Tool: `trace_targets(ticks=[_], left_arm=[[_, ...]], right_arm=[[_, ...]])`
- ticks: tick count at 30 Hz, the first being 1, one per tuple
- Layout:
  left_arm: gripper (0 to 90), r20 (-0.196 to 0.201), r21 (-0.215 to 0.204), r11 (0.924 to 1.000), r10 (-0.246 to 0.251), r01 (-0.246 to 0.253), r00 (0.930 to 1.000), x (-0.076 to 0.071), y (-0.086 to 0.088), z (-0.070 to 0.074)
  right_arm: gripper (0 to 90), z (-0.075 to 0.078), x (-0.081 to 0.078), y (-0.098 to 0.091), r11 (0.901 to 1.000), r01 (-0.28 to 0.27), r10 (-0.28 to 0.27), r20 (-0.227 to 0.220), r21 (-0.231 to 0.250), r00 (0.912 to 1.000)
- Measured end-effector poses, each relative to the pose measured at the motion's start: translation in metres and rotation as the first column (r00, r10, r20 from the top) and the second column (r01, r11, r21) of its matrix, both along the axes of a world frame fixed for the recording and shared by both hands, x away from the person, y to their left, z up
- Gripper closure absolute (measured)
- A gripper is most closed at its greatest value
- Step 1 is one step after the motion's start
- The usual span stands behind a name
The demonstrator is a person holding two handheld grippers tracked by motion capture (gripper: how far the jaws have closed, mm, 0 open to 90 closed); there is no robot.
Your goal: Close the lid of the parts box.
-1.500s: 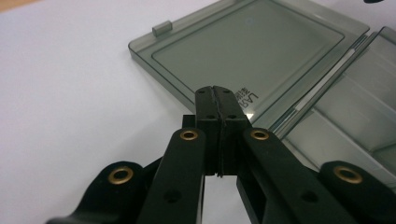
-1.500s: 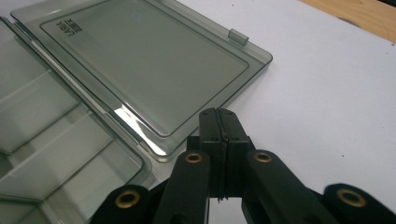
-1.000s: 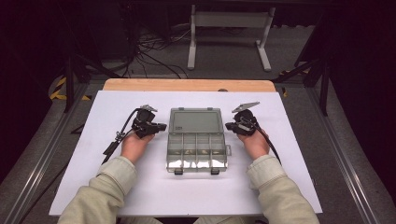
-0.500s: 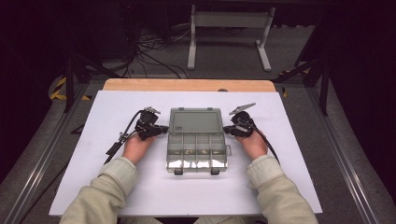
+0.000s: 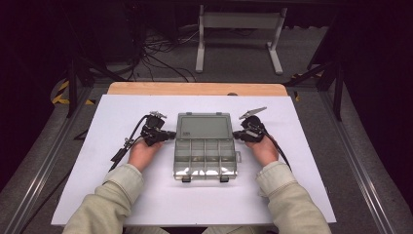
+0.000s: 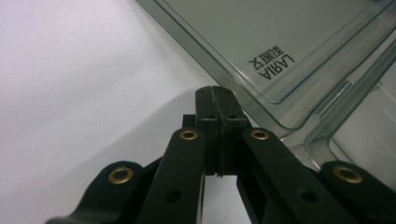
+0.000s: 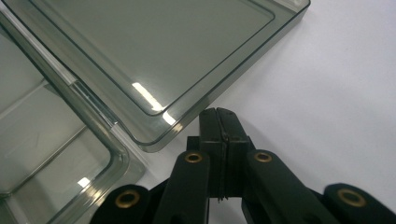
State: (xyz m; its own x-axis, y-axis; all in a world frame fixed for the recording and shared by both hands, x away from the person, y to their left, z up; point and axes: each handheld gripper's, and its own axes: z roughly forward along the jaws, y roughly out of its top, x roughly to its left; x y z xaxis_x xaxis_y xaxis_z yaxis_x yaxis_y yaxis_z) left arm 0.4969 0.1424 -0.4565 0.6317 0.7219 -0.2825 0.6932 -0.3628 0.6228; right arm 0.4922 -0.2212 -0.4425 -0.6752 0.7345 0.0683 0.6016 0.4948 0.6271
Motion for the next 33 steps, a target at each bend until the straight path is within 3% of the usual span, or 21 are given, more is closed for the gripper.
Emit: trace_targets(ticks=[12, 14, 22, 28, 33], left_arm=[[89.8, -0.033, -0.035, 0.9992, 0.02, -0.021, 0.9993, 0.0034, 0.0016, -0.0013], [89.9, -0.023, -0.026, 0.9996, 0.013, -0.014, 0.9996, 0.0025, 0.0015, -0.0011], [90.0, -0.031, -0.018, 0.9993, -0.033, 0.033, 0.999, 0.0019, 0.003, 0.0], [89.9, -0.051, -0.033, 0.9992, -0.023, 0.022, 0.9984, 0.0041, 0.0037, -0.0003], [89.9, -0.033, -0.032, 0.9995, -0.011, 0.01, 0.9994, 0.0044, 0.0001, -0.0008]], right_arm=[[90.0, -0.0009, 0.0044, -0.0012, 0.9996, 0.015, -0.015, -0.01, 0.022, 0.9998], [90.0, -0.0011, 0.0037, -0.0013, 0.9995, 0.02, -0.02, -0.01, 0.026, 0.9998], [90.0, 0.0003, 0.0008, -0.0042, 0.9991, -0.035, 0.036, -0.042, 0.025, 0.9985], [90.0, 0.0002, 0.0039, -0.0048, 0.9986, -0.043, 0.045, -0.05, 0.031, 0.9977], [90.0, 0.0003, 0.0055, -0.0015, 0.9992, -0.032, 0.033, -0.041, 0.025, 0.9986]])
